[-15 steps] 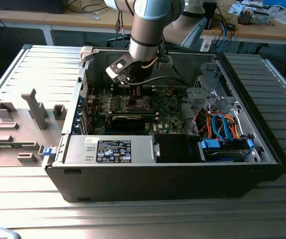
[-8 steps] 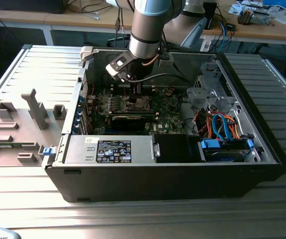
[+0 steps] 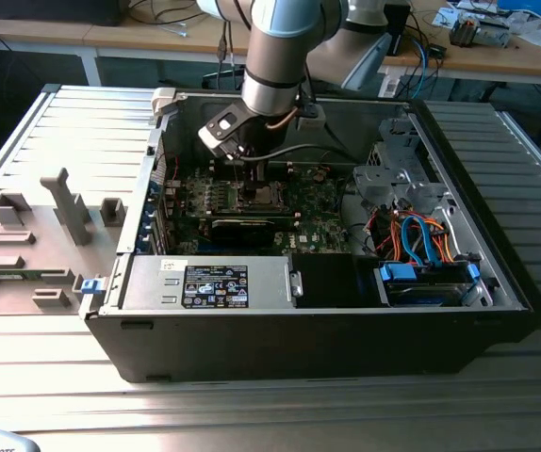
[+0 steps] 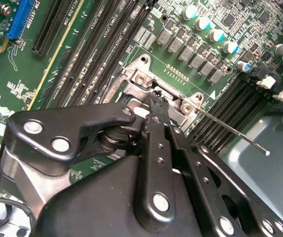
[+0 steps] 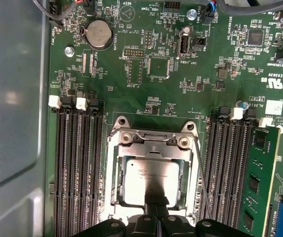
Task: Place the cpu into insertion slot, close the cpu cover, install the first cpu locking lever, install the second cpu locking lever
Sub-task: 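Close the cpu cover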
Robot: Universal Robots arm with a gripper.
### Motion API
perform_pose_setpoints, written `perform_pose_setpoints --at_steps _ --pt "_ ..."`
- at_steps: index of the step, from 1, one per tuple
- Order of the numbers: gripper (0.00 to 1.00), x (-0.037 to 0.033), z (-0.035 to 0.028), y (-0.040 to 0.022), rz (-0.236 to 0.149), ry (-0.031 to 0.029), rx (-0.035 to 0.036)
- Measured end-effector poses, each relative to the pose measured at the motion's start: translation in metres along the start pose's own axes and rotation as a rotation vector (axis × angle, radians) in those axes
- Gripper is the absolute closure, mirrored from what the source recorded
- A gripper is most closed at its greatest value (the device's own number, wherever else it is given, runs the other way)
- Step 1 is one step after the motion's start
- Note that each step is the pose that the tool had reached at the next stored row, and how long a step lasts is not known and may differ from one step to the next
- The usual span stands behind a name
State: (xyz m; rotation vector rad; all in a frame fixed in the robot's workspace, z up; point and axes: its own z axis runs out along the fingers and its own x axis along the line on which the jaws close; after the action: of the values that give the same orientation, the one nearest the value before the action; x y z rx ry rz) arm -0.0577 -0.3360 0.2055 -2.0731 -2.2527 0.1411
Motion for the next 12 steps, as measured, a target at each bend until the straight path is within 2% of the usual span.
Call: perform_pose_setpoints --at_steps 5,9,12 --pt "0.89 0.0001 0.0018 -0.0004 -0.005 -0.0012 -0.0001" --pt "0.89 -0.0002 -0.0121 0.0 -0.005 -0.003 0.0001" --pt "0.89 -0.0006 -0.0159 0.0048 -0.005 -0.0027 0.0029"
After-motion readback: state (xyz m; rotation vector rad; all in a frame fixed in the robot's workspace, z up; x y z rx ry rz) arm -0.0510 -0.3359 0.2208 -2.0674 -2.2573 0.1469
